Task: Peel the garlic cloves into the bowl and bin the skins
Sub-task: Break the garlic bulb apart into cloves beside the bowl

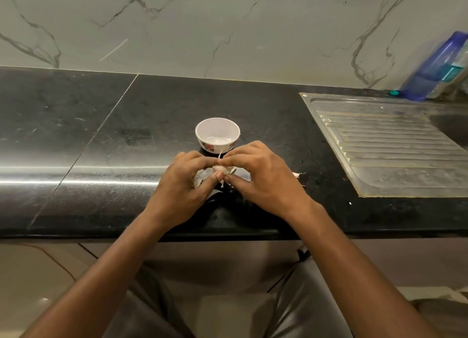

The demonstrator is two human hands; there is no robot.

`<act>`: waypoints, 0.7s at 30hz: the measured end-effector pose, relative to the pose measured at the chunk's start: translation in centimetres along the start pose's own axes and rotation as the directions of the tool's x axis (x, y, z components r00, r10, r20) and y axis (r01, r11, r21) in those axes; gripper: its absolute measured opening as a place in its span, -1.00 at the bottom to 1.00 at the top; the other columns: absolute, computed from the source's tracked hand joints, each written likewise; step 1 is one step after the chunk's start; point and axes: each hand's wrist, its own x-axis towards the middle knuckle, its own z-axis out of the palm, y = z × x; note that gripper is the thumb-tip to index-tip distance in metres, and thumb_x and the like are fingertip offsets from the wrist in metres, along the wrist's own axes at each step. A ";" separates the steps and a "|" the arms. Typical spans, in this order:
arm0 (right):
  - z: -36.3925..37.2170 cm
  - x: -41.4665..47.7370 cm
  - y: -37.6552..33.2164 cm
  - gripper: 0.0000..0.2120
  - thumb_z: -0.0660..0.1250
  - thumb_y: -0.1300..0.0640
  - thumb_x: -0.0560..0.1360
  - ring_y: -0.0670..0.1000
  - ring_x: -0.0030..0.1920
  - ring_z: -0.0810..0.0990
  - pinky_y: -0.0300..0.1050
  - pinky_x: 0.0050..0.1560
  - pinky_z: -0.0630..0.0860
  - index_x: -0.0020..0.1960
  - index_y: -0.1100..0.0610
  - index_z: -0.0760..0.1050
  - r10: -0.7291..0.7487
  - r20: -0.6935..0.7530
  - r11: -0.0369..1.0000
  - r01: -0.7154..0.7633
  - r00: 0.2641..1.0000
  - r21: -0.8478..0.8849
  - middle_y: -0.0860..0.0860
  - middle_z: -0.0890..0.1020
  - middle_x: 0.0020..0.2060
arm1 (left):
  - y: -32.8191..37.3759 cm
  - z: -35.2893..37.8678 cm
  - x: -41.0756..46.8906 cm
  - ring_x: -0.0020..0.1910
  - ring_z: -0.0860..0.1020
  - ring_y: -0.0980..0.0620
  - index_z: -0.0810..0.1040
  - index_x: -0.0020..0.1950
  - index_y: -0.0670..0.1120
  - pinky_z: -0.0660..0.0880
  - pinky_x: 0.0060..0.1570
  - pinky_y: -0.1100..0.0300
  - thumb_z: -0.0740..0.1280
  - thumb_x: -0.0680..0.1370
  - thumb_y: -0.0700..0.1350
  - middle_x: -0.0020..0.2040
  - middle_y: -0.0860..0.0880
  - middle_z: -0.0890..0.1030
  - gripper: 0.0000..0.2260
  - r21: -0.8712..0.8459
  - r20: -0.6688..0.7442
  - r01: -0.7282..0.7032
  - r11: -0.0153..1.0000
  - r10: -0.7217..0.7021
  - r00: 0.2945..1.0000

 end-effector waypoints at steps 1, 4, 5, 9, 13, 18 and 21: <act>0.0 0.1 0.0 -0.72 0.45 -0.12 0.60 -0.09 0.17 0.56 -0.13 0.11 0.56 0.26 -0.07 0.70 0.002 0.003 1.000 -0.001 1.000 -0.006 -0.15 0.71 0.16 | 0.0 0.0 0.0 0.14 0.52 0.10 0.66 0.28 0.12 0.47 0.01 0.18 0.41 0.64 0.05 0.06 0.14 0.61 -0.78 -0.001 0.000 0.004 1.000 -0.004 1.000; -0.1 0.2 0.1 -0.75 0.49 -0.11 0.57 -0.11 0.08 0.61 0.01 0.07 0.60 0.22 -0.09 0.70 0.032 0.023 0.999 -0.033 0.999 0.030 -0.15 0.72 0.06 | 0.0 0.0 0.1 0.15 0.54 0.10 0.66 0.26 0.10 0.48 0.04 0.16 0.40 0.65 0.06 0.06 0.14 0.59 -0.79 -0.053 0.015 0.003 0.999 -0.002 1.000; -0.1 0.1 0.1 -0.76 0.51 -0.10 0.56 -0.13 0.04 0.62 0.02 0.05 0.61 0.19 -0.08 0.70 0.046 0.020 0.997 -0.047 0.999 0.065 -0.16 0.72 0.03 | 0.0 -0.1 0.2 0.16 0.55 0.09 0.66 0.26 0.09 0.51 0.06 0.13 0.41 0.64 0.05 0.07 0.13 0.59 -0.79 -0.094 0.025 0.000 0.996 0.003 1.000; 0.1 0.0 0.0 -0.78 0.58 -0.06 0.50 -0.16 -0.06 0.68 -0.01 0.00 0.66 0.12 -0.07 0.73 0.134 0.006 0.969 -0.133 0.991 0.209 -0.19 0.74 -0.06 | 0.1 -0.6 0.1 0.16 0.61 0.00 0.65 0.25 0.01 0.57 0.16 -0.01 0.45 0.56 -0.09 0.11 0.05 0.59 -0.74 -0.250 0.058 -0.002 0.968 0.017 0.998; 0.2 -0.1 -0.4 -0.78 0.65 0.02 0.45 -0.18 -0.09 0.73 -0.09 0.02 0.69 0.07 -0.01 0.77 0.219 -0.002 0.907 -0.202 0.976 0.368 -0.18 0.77 -0.11 | 0.1 -0.5 0.0 0.15 0.65 -0.06 0.64 0.27 -0.07 0.62 0.16 -0.06 0.48 0.58 -0.13 0.14 -0.01 0.59 -0.74 -0.302 0.026 -0.029 0.953 0.039 0.999; 0.0 0.0 -0.8 -0.81 0.65 0.05 0.45 -0.22 -0.08 0.75 -0.14 0.06 0.70 0.05 0.02 0.78 0.272 -0.020 0.843 -0.228 0.962 0.487 -0.16 0.78 -0.12 | 0.1 -0.5 0.1 0.14 0.71 -0.08 0.59 0.35 -0.17 0.67 0.16 -0.03 0.44 0.62 -0.20 0.22 -0.09 0.64 -0.70 -0.455 0.018 0.049 0.889 -0.045 0.999; 0.1 -0.1 -0.7 -0.79 0.62 0.06 0.49 -0.19 -0.04 0.76 -0.07 0.10 0.71 0.11 0.04 0.78 0.268 0.008 0.827 -0.235 0.963 0.511 -0.14 0.79 -0.06 | 0.5 -0.5 0.3 0.02 0.74 -0.09 0.63 0.30 -0.20 0.67 0.07 0.06 0.34 0.67 -0.21 0.06 -0.11 0.75 -0.79 -0.564 0.030 0.107 0.819 -0.109 0.994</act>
